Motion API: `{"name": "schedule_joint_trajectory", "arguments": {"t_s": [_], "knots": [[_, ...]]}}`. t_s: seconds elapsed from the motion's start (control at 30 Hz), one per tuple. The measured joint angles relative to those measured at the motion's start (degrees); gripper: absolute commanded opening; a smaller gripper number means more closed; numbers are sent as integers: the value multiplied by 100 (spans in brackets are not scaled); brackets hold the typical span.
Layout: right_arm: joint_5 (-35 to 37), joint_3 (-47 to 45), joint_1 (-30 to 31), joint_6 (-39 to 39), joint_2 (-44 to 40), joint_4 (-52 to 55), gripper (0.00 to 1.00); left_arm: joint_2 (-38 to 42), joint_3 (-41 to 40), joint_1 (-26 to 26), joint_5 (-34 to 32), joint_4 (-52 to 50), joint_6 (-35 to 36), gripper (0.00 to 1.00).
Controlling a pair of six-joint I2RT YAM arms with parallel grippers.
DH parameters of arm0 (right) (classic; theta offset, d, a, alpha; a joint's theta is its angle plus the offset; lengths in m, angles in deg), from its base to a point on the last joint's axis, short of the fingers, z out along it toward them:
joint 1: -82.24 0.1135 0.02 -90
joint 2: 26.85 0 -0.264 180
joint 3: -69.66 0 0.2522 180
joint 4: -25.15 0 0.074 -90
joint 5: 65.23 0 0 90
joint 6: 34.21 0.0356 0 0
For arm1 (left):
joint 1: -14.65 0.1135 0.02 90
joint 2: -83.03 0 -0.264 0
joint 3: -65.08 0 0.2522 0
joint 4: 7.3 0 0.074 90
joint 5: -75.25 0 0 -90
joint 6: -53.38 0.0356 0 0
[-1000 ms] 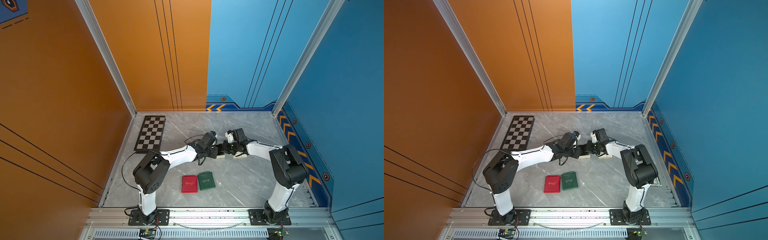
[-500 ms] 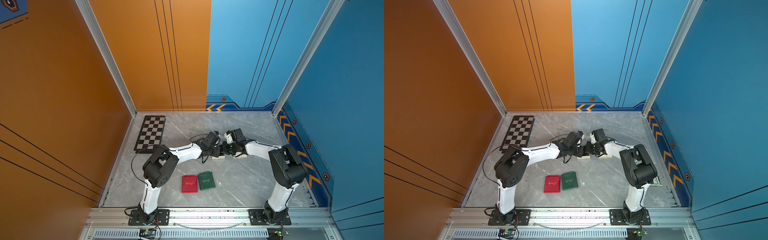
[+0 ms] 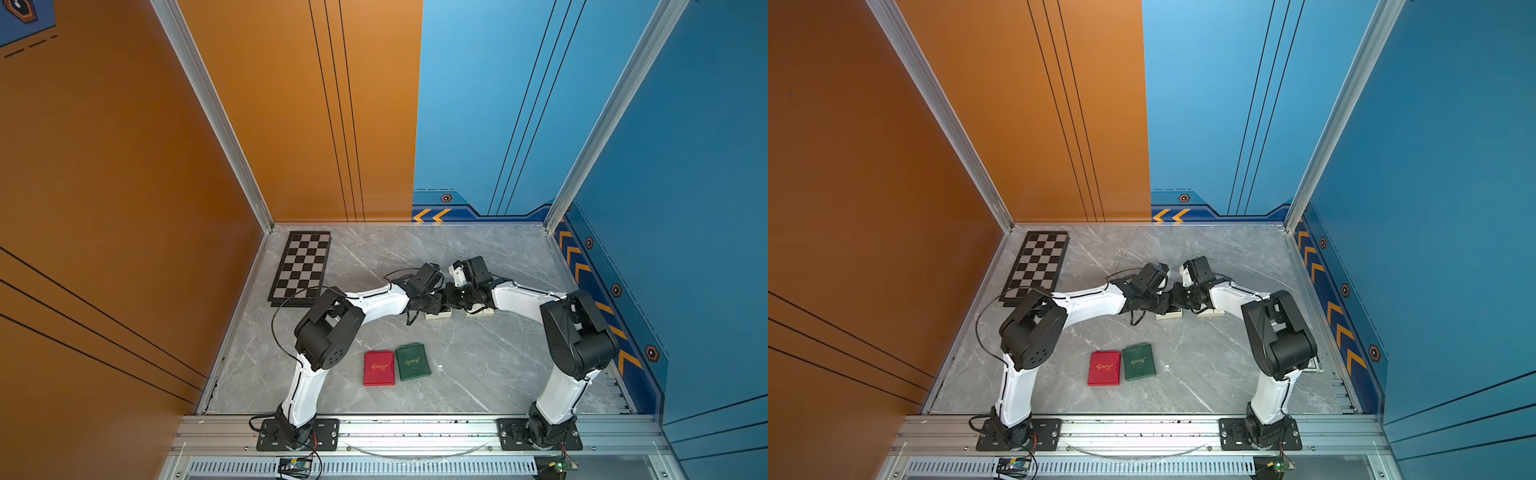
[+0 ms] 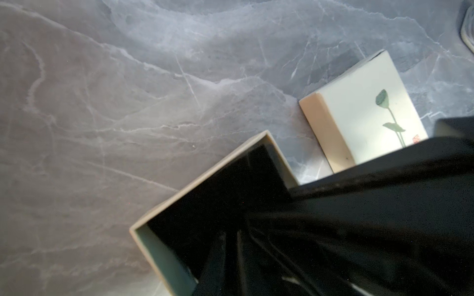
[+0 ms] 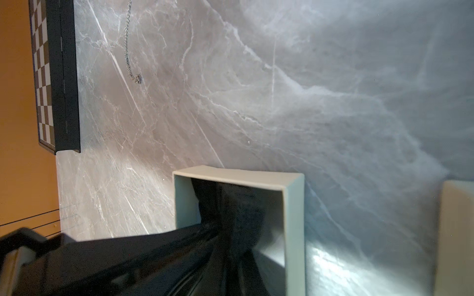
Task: Take the necklace out of the lift-off lid jewelry box
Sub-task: Place the inner lining in the jewelry box.
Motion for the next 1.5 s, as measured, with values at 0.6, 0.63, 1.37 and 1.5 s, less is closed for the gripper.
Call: {"name": "schedule_joint_trajectory", "arguments": {"t_s": [0.6,0.63,1.37,1.5], "knots": [[146,0,-63,-20,-603,271,35,-39,7,0,-17,-17,-2,12],[151,0,-68,-20,-603,289,35,-39,7,0,-17,-17,-2,12],[439,85,122,-17,-96,407,15,-42,7,0,9,11,-2,12],[699,238,201,-17,-57,597,13,-52,7,17,26,22,-9,12]]}}
